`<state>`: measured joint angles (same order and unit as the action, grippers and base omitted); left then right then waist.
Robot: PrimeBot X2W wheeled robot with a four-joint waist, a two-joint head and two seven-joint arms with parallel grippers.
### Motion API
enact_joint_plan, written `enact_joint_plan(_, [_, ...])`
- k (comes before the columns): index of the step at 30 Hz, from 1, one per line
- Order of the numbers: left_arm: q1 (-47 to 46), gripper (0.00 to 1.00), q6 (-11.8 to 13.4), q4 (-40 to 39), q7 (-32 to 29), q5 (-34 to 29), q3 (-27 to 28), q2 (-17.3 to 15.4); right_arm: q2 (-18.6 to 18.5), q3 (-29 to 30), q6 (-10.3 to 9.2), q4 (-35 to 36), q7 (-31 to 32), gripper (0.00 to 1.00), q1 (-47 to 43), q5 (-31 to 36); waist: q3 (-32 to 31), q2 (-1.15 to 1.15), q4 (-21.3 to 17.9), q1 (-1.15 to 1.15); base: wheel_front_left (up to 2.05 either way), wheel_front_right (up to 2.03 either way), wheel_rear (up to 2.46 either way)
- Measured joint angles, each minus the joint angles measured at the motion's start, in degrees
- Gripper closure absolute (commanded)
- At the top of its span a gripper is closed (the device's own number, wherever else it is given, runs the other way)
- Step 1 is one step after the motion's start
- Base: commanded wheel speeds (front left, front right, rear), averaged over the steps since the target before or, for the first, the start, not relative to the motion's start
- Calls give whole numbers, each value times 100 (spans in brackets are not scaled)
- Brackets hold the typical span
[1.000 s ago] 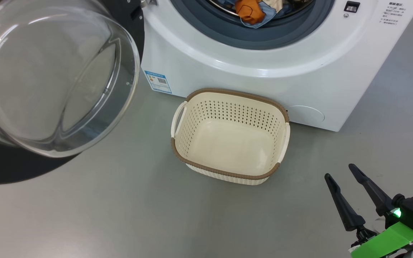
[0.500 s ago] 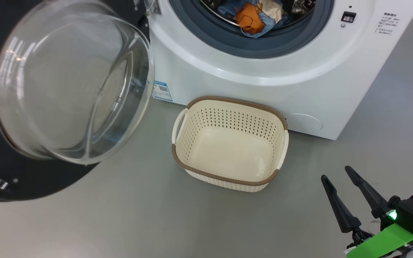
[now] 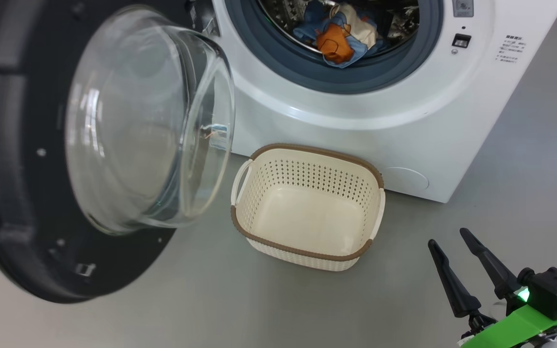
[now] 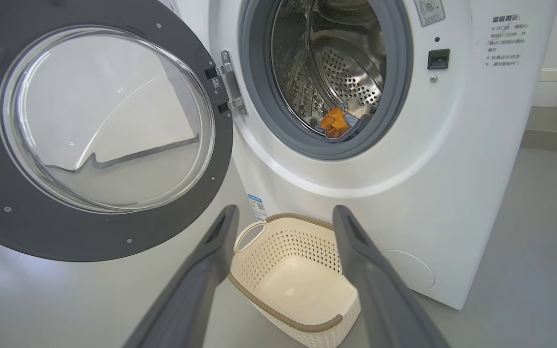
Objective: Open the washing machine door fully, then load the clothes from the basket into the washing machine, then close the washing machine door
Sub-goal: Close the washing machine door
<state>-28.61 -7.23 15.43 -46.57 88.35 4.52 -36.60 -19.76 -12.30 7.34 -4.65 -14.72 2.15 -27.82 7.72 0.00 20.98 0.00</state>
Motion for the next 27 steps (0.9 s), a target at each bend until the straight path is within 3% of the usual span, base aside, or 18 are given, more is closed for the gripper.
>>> enact_joint_plan(13, [308,100,0,-1560,-621,325,-553,408,145,52,0,-2,0,0,-101,1,-98,0,-333,0,0,0,0])
enact_joint_plan(27, [-393,100,-1,-1992,-501,-92,-1465,1213,220,197,0,27,0,0,-47,10,47,0,-989,0,0,0,0])
